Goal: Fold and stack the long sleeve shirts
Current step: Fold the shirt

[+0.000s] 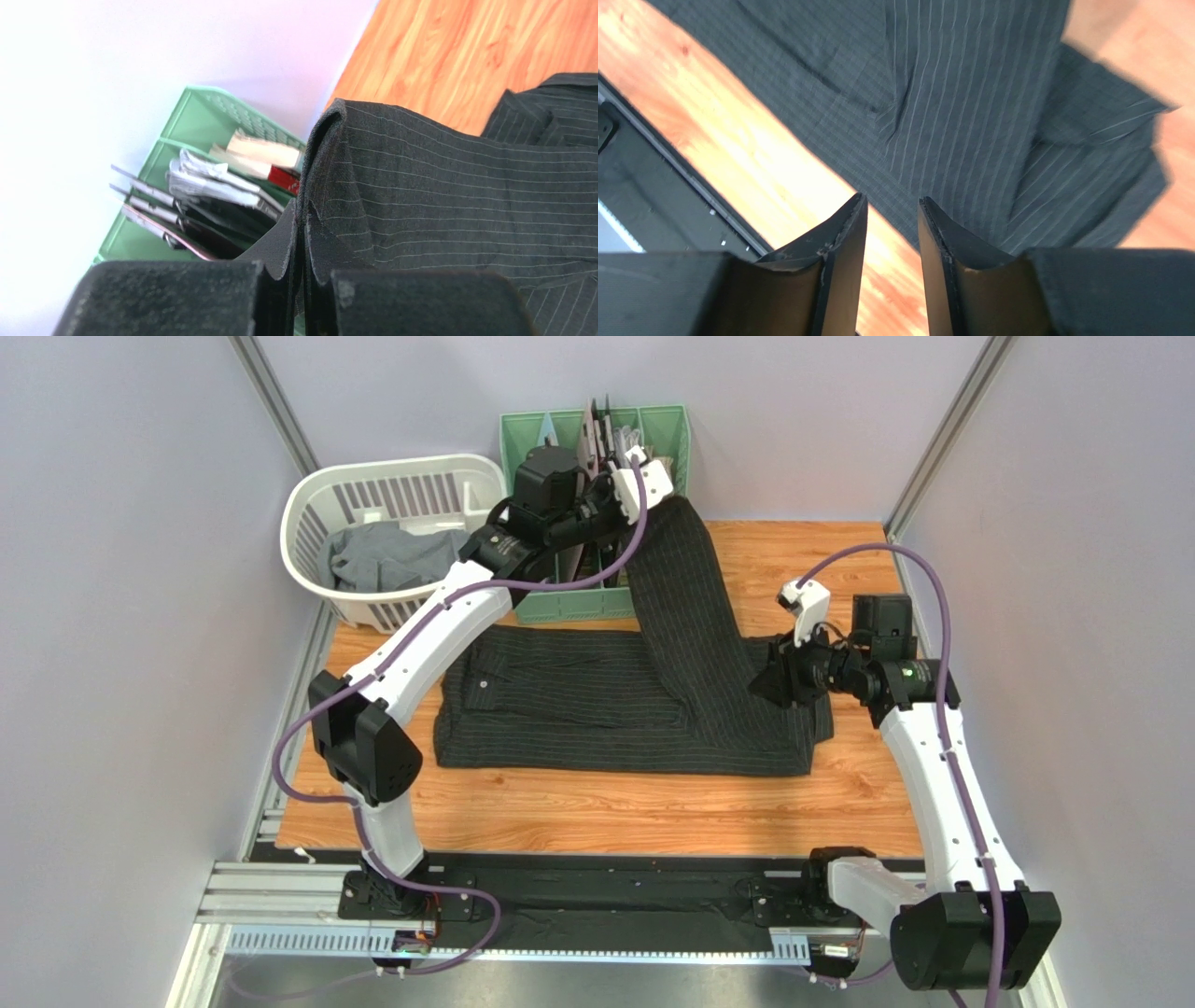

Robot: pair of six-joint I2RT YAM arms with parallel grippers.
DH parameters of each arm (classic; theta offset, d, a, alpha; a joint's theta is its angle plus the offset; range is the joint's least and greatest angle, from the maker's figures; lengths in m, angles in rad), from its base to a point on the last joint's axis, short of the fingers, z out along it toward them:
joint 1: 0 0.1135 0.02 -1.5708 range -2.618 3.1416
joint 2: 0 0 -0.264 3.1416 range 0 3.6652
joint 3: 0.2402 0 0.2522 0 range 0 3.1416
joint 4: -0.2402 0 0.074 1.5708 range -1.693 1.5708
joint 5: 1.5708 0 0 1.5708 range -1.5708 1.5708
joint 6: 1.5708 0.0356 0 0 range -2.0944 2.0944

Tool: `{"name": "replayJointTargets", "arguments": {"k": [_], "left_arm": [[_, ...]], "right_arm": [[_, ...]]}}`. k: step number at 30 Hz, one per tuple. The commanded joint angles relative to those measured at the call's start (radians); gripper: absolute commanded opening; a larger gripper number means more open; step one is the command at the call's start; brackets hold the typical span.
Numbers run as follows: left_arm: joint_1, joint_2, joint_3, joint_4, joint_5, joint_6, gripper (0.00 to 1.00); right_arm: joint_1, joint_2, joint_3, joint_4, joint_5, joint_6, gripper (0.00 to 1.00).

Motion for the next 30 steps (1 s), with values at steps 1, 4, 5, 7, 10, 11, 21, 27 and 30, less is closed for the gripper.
{"name": "replayJointTargets", "arguments": {"k": [1, 4, 5, 7, 10, 11, 21, 27, 30], "left_arm": [[0.02, -0.112, -0.084, 0.093, 0.245, 0.049, 0.0], [0.058, -0.209, -0.251, 0.103, 0.47, 0.102, 0.0], [0.074, -0.236, -0.339, 0.092, 0.512, 0.139, 0.0], [0.086, -0.309, -0.418, 0.055, 0.578, 0.233, 0.0], [0.124, -0.366, -0.509, -0.087, 0.662, 0.322, 0.0], [0.141, -0.372, -0.521, -0.162, 0.681, 0.477, 0.0], [0.252, -0.409, -0.699, -0.69, 0.588, 1.352, 0.0], [0.337, -0.343, -0.722, -0.709, 0.513, 1.661, 0.0], [0.371, -0.299, -0.708, -0.739, 0.479, 1.828, 0.0]], "right_arm": [[-0.003, 0.025, -0.072, 0.047, -0.048, 0.008, 0.35], [0.0, 0.08, -0.101, 0.06, -0.058, 0.012, 0.33], [-0.002, 0.097, -0.105, 0.063, -0.064, 0.016, 0.33], [0.0, 0.16, -0.113, 0.06, -0.064, 0.025, 0.27], [-0.002, 0.267, -0.096, 0.018, -0.045, 0.022, 0.18], [-0.002, 0.295, -0.095, 0.005, -0.042, 0.017, 0.15], [-0.009, 0.57, -0.061, 0.023, 0.04, 0.074, 0.1], [-0.011, 0.67, -0.033, 0.015, 0.079, 0.1, 0.07], [-0.043, 0.702, -0.026, 0.012, 0.094, 0.106, 0.06]]}}
